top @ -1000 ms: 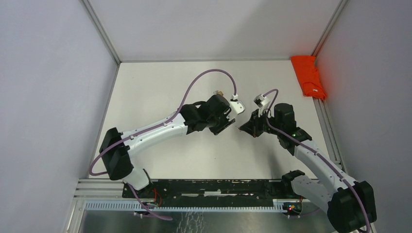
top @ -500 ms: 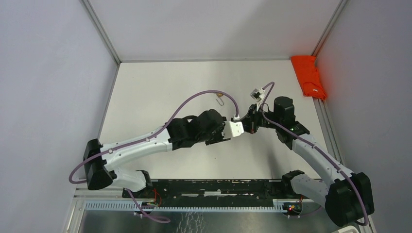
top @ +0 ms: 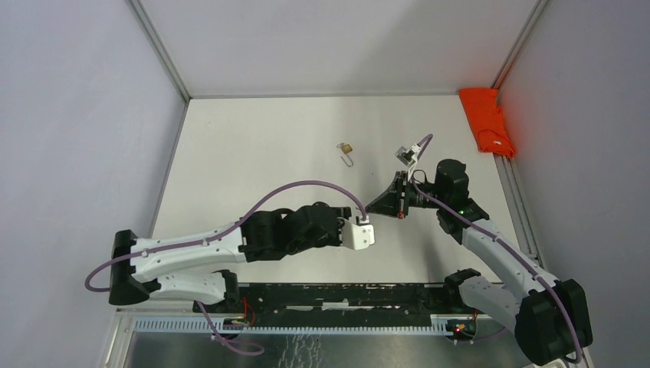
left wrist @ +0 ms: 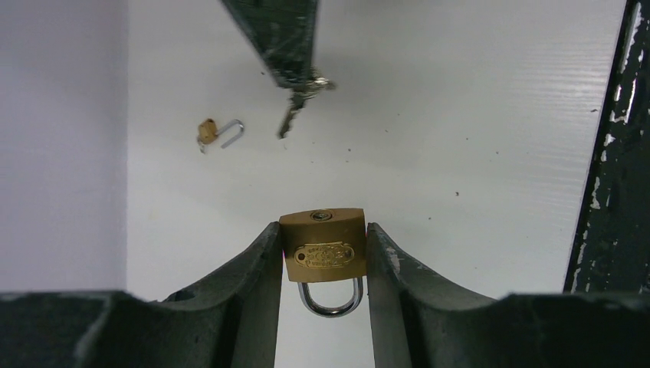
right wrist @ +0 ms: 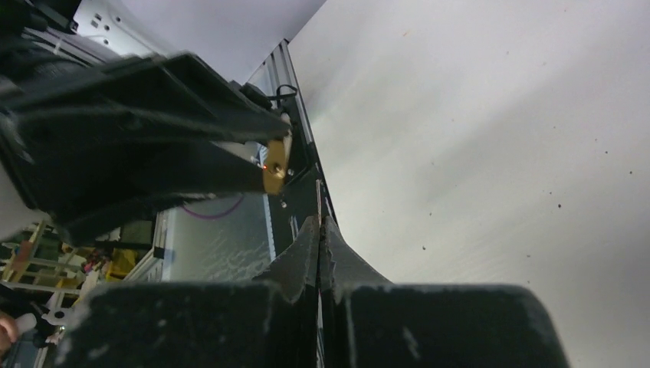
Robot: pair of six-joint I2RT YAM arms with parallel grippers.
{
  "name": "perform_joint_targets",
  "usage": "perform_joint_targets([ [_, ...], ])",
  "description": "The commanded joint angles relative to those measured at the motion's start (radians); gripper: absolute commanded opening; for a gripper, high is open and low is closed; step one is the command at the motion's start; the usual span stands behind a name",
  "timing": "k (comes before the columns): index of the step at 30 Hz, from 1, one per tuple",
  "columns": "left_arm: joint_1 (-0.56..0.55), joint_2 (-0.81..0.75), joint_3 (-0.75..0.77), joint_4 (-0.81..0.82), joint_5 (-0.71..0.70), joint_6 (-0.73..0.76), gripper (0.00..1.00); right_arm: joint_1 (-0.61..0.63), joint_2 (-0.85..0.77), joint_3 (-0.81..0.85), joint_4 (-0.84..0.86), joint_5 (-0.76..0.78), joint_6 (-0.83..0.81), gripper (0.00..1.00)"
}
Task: Unlock with the key
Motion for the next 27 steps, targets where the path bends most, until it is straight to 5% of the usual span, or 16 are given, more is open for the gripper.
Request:
perform_joint_targets([
  [1,-0.009,-0.076,0.018,0.048,-0.030,0.065,0.02,0.020,-0.037,0.082,-0.223,-0.013,-0.164,0.00],
  [12,-0.008,-0.037,0.053,-0.016,0.005,0.082,0.02,0.122,-0.013,0.193,-0.356,0.033,-0.253,0.00],
  [27,-0.009,-0.041,0.056,-0.017,0.014,0.062,0.02,0.190,0.071,0.223,-0.301,0.022,-0.229,0.00],
])
